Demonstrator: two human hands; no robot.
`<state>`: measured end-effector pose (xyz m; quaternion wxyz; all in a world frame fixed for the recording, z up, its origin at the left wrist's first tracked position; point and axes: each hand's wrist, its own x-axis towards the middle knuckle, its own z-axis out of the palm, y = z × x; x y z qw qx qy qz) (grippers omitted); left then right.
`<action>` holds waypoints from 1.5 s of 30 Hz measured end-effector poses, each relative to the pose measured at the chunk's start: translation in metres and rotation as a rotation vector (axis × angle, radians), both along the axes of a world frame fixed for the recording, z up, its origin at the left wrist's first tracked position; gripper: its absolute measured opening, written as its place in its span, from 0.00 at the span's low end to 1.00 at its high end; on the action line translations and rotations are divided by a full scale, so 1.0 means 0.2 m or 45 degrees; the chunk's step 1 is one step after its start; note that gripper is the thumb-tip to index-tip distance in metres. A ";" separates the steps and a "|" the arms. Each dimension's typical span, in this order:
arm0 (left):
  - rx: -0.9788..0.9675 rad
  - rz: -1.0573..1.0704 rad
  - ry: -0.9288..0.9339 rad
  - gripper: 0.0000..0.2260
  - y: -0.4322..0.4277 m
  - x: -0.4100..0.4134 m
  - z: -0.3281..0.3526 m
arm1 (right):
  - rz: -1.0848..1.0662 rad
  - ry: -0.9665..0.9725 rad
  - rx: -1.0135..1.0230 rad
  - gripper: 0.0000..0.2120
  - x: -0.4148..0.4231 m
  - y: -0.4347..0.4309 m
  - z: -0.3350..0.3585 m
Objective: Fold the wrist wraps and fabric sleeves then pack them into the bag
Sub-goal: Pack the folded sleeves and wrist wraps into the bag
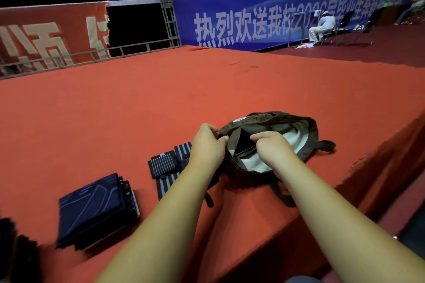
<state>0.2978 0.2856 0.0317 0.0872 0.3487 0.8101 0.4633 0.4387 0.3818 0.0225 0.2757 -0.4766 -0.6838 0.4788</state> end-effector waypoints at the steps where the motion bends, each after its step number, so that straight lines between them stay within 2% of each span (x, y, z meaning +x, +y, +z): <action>1: -0.005 0.004 -0.007 0.12 -0.05 0.01 0.00 | 0.001 0.062 0.005 0.25 -0.01 -0.05 0.01; 7: -0.035 0.078 0.028 0.09 -0.38 -0.04 -0.01 | 0.088 0.208 0.093 0.14 -0.13 -0.37 0.08; 9: -0.011 0.119 0.014 0.09 -0.51 -0.06 0.00 | 0.143 0.225 0.094 0.14 -0.19 -0.49 0.11; 12: 0.088 0.163 -0.005 0.10 -0.70 -0.10 0.04 | 0.282 0.242 0.028 0.14 -0.30 -0.63 0.11; 14: 0.114 0.218 0.074 0.11 -0.83 -0.16 0.04 | 0.356 0.282 -0.035 0.13 -0.39 -0.72 0.09; 17: 0.067 0.389 0.193 0.14 -1.01 -0.26 0.04 | 0.452 0.275 -0.148 0.13 -0.52 -0.86 0.04; 19: -0.028 0.532 0.175 0.17 -1.11 -0.32 0.02 | 0.524 0.243 -0.193 0.11 -0.61 -0.94 -0.01; 23: -0.260 0.715 0.000 0.20 -1.26 -0.41 -0.05 | 0.661 0.031 -0.030 0.11 -0.74 -1.09 -0.11; 25: -0.299 0.752 -0.099 0.21 -1.31 -0.44 -0.08 | 0.669 -0.023 -0.011 0.20 -0.77 -1.18 -0.11; 28: -0.280 0.789 -0.180 0.23 -1.37 -0.51 -0.14 | 0.665 -0.135 -0.041 0.27 -0.84 -1.23 -0.17; 30: -0.227 0.726 -0.276 0.20 -1.40 -0.55 -0.16 | 0.684 -0.161 -0.070 0.28 -0.89 -1.23 -0.20; 32: -0.147 0.668 -0.434 0.16 -1.42 -0.56 -0.17 | 0.647 -0.163 -0.116 0.32 -0.93 -1.22 -0.22; 33: -0.091 0.663 -0.525 0.15 -1.43 -0.56 -0.17 | 0.640 -0.163 -0.125 0.32 -0.94 -1.21 -0.22; 35: 0.029 0.693 -0.670 0.14 -1.44 -0.55 -0.18 | 0.638 -0.143 -0.144 0.24 -0.95 -1.21 -0.21; 39: 0.136 0.687 -0.808 0.10 -1.44 -0.55 -0.18 | 0.623 -0.085 -0.209 0.13 -0.96 -1.20 -0.20; 45: 0.277 0.551 -0.944 0.18 -1.45 -0.55 -0.17 | 0.549 0.101 -0.442 0.17 -0.95 -1.22 -0.21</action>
